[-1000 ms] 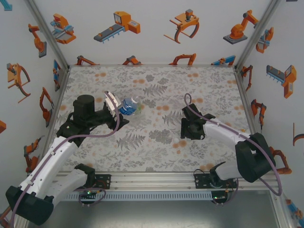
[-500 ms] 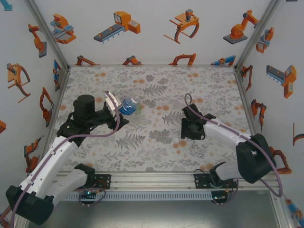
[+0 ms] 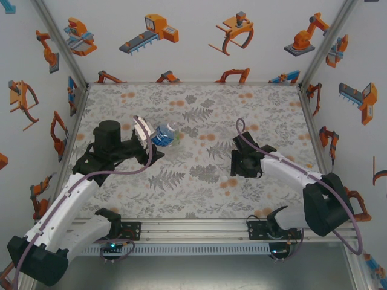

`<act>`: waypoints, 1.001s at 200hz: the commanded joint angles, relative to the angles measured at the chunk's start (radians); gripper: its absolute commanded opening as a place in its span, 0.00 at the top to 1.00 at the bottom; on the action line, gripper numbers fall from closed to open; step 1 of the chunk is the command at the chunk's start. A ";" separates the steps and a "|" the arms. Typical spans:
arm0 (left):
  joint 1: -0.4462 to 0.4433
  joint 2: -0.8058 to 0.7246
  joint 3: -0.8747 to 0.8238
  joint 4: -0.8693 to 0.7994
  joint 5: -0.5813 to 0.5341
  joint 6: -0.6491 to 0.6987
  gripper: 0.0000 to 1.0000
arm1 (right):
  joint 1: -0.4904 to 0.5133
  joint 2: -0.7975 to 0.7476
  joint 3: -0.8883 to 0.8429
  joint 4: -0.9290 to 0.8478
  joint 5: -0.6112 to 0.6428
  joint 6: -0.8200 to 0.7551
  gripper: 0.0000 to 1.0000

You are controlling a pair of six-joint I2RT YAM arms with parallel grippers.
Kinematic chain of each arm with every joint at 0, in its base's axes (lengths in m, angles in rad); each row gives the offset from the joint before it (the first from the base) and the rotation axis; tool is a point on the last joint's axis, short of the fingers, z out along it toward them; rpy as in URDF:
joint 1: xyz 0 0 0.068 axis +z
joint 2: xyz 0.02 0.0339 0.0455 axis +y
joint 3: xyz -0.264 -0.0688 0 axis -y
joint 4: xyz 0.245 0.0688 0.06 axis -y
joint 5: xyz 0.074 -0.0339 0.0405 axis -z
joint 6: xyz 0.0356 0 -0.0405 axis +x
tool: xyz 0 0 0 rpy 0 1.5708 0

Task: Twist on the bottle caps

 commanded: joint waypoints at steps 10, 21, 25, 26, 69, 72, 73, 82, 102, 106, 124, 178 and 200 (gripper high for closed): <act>0.005 -0.003 0.014 0.004 0.005 0.015 1.00 | -0.006 0.007 -0.008 -0.001 0.011 0.002 0.47; 0.004 -0.004 0.014 0.004 0.005 0.016 1.00 | -0.006 0.009 -0.010 0.000 0.011 0.004 0.47; 0.005 -0.003 0.014 0.004 0.005 0.015 1.00 | -0.006 0.009 -0.011 0.000 0.012 0.003 0.47; 0.004 -0.004 0.014 0.004 0.005 0.015 1.00 | -0.006 0.009 -0.010 0.000 0.012 0.003 0.47; 0.004 -0.002 0.014 0.004 0.005 0.015 1.00 | -0.006 0.013 -0.017 0.000 0.014 0.004 0.47; 0.003 -0.004 0.014 0.004 0.005 0.014 1.00 | -0.006 0.012 -0.019 0.000 0.014 0.004 0.47; 0.004 -0.003 0.014 0.004 0.005 0.015 1.00 | -0.006 0.012 -0.019 0.000 0.014 0.005 0.47; 0.003 -0.003 0.014 0.004 0.005 0.014 1.00 | -0.006 0.014 -0.020 0.000 0.014 0.005 0.47; 0.004 -0.001 0.014 0.004 0.005 0.015 1.00 | -0.006 0.015 -0.025 0.000 0.016 0.005 0.47; 0.005 -0.001 0.013 0.004 0.005 0.015 1.00 | -0.007 0.015 -0.026 0.000 0.016 0.004 0.47; 0.004 -0.002 0.014 0.004 0.004 0.015 1.00 | -0.007 0.014 -0.029 0.001 0.017 0.008 0.47; 0.004 0.000 0.014 0.004 0.005 0.015 1.00 | -0.006 0.015 -0.044 0.012 0.017 0.012 0.48; 0.004 -0.001 0.013 0.005 0.005 0.015 1.00 | -0.006 0.017 -0.054 0.021 0.016 0.017 0.51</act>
